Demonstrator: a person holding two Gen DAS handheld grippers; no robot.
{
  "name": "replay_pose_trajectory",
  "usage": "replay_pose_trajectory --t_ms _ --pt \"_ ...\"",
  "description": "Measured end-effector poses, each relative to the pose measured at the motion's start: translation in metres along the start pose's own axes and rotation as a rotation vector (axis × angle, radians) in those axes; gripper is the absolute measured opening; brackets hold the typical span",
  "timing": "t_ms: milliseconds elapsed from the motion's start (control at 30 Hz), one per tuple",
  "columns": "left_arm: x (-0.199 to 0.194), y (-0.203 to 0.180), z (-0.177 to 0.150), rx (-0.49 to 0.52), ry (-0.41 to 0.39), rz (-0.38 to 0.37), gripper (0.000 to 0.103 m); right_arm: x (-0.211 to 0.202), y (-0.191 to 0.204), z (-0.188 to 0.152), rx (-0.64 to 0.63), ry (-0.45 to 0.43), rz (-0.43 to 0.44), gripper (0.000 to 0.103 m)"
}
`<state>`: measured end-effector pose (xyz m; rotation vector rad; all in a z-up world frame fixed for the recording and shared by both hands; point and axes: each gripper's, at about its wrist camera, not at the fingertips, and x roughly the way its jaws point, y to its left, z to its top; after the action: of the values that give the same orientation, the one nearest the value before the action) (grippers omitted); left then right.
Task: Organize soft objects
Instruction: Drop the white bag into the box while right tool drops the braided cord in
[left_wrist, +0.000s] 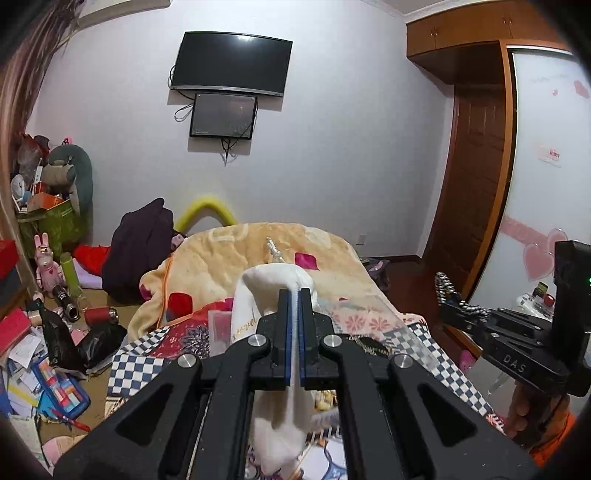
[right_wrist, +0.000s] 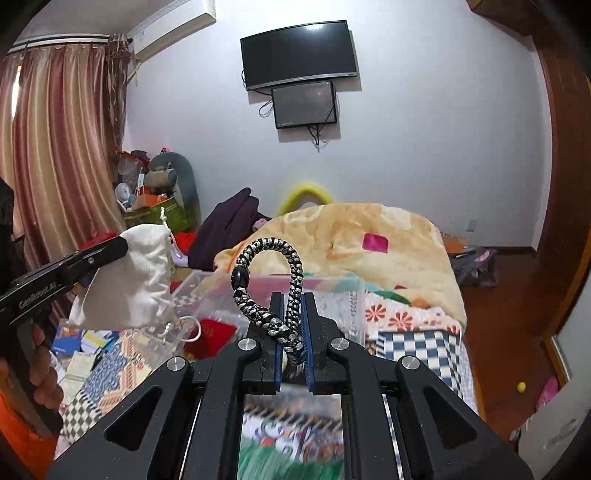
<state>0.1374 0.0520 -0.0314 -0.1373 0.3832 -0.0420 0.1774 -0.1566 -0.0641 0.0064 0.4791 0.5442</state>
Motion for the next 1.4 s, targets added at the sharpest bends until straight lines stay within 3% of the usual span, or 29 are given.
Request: replay_pose_trajectory --t_ms 167,433,767,933,1033,1167,1400 --pt "0.031 -0.001 -0.003 -0.011 0.053 0.001 0.002 0.026 0.0 0.0 0.004 0.048 0.011 0.008" --pt "0.084 0.0 -0.028 -0.048 0.205 -0.022 0.002 0.063 0.004 -0.013 -0.03 0.158 -0.018 0.008" --pt "0.099 -0.006 -0.044 0.007 0.285 -0.004 0.002 0.083 0.003 -0.021 -0.05 0.262 -0.056 0.009" --pt "0.094 -0.003 -0.046 -0.008 0.296 -0.016 0.006 0.074 0.006 -0.023 -0.078 0.257 -0.061 0.033" --pt "0.087 -0.001 -0.045 -0.006 0.29 -0.02 0.014 0.068 0.008 -0.023 -0.101 0.24 -0.067 0.042" --pt "0.072 -0.003 -0.042 -0.001 0.258 -0.026 0.03 0.056 0.007 -0.024 -0.12 0.219 -0.081 0.05" --pt "0.039 -0.008 -0.036 0.016 0.204 -0.048 0.042 0.038 -0.001 -0.027 -0.103 0.197 -0.074 0.055"
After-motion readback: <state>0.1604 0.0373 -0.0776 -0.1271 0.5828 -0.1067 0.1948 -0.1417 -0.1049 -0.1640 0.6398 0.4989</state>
